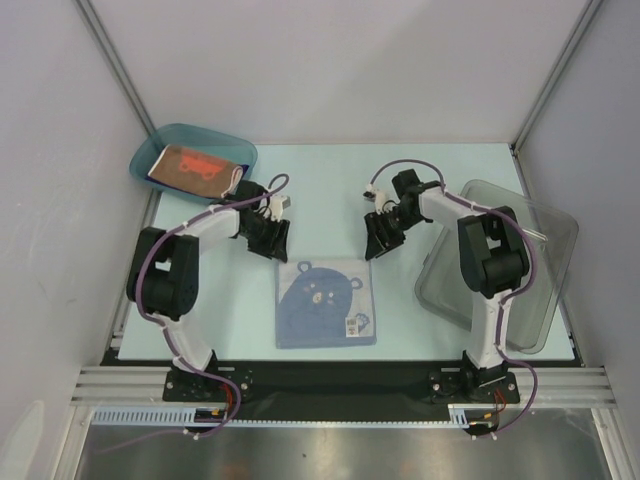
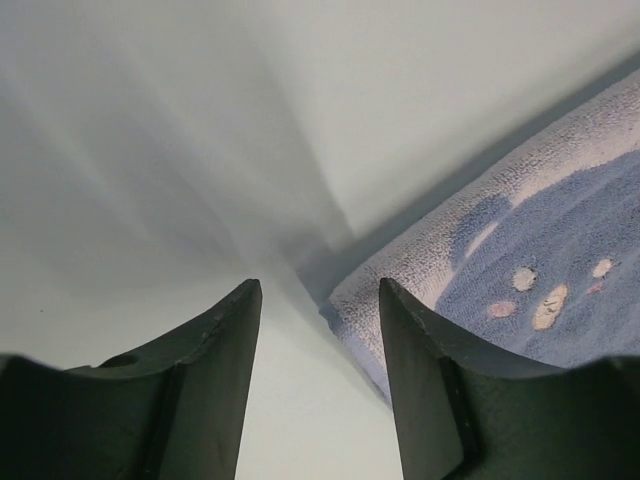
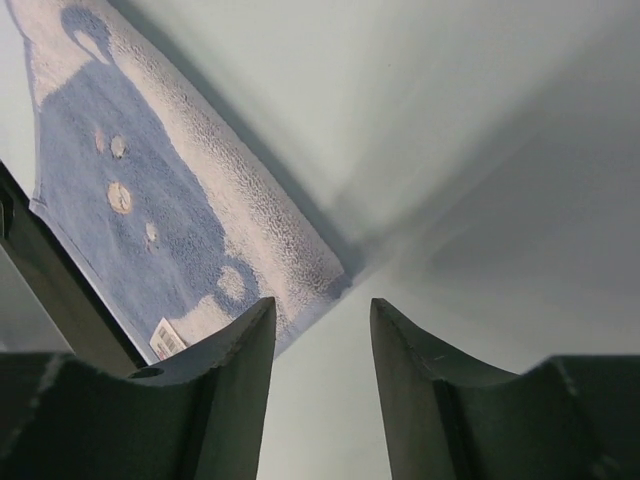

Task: Fold and stack the towels
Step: Fold the towel

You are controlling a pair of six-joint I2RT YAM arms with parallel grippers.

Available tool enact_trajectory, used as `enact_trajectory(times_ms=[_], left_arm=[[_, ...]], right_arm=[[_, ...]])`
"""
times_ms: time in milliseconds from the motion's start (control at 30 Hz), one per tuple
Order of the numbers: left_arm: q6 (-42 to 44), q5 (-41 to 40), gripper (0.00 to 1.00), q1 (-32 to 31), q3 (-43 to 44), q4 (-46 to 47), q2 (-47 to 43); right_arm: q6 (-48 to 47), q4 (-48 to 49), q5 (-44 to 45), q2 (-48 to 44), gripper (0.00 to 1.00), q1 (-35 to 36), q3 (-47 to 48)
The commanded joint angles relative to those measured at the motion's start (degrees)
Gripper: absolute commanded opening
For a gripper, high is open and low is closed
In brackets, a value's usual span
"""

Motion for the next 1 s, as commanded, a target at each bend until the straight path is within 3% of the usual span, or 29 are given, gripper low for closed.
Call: enact_trajectory(times_ms=[0,533,667,700,767,967], left_arm=[[2.9,2.6,0.55,0.7,2.2,-0.3,1.7],[3.6,3.3,0.37,1.2,2.9,0.0,5.4],[3.9,3.5,0.24,1.2,3.3,-0.4,6.2],[4.0,3.6,0.14,1.2,3.6,-0.6,6.2],[3.9,4.1,0.02,1.2,5.2,-0.8,6.8],[0.8,6.3,0.00,1.2,13.2,1.3,7.7]], right_arm=[[-4.5,-3.6,-4.9,1.9,0.47,-1.7,3.3],[-6.8,-4.4,-8.8,8.6,0.42,-0.6,6.4],[-6.5,-3.8,-8.6,9.5,0.31,-0.6,6.2],[-6.2,-3.3,-8.4,9.3,0.17,-0.9,6.2],[-4.9,-0.9,-7.6,8.7,0.00,-1.7,5.7],[-1.9,5.1,-2.9,4.4,0.00,-4.7,6.0]])
